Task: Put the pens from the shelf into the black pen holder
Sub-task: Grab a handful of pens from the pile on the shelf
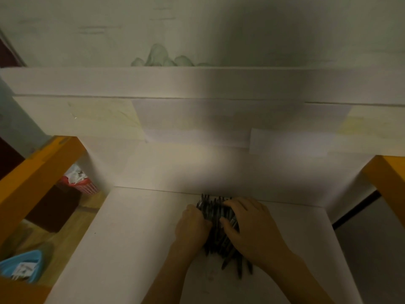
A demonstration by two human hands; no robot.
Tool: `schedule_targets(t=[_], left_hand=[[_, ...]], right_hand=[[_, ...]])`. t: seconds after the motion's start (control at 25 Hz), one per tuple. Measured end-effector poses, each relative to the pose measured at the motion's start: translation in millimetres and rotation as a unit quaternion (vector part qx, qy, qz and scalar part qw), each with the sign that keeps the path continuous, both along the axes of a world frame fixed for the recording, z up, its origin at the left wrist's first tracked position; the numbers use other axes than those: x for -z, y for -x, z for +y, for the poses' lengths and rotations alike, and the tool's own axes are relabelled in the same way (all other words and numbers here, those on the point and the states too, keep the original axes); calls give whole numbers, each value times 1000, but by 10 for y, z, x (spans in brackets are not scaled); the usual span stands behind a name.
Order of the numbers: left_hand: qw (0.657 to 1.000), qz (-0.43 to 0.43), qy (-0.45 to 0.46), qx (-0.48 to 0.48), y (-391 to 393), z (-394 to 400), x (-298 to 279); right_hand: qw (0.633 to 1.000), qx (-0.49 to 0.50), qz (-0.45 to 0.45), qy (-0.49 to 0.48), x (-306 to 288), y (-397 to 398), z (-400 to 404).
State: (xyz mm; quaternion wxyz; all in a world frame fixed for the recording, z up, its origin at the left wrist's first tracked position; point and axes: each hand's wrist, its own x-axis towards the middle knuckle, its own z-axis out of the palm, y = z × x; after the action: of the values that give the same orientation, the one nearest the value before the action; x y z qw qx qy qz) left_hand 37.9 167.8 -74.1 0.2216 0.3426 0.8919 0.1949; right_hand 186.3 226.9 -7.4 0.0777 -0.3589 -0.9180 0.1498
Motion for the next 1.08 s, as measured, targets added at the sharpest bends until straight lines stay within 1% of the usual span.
schedule_targets(t=[0.16,0.36,0.56,0.68,0.88,0.96,1.08], left_hand=[[998,-44,-43,19,43,-46,-76],[990,-94,-97,38,124,-150,-280],[966,-191,-175,19,183,-333,-611],[947,-235,-218,28,196,-461,-857],[927,-253,-260,96,133,-611,-1197],[913,-271,-277,128,11,-631,-1353],[895,-272,-303,180,-280,-616,-1636]], right_hand=[[1000,9,9,-19,-14,-26,12],[1000,5,6,-16,-86,-4,-21],[999,13,24,-35,-231,73,-146],[996,30,51,-64,-386,46,-244],[989,68,96,-90,-772,-167,-446],[986,83,92,-114,-944,-340,-539],[977,104,85,-163,-1200,-671,-630]])
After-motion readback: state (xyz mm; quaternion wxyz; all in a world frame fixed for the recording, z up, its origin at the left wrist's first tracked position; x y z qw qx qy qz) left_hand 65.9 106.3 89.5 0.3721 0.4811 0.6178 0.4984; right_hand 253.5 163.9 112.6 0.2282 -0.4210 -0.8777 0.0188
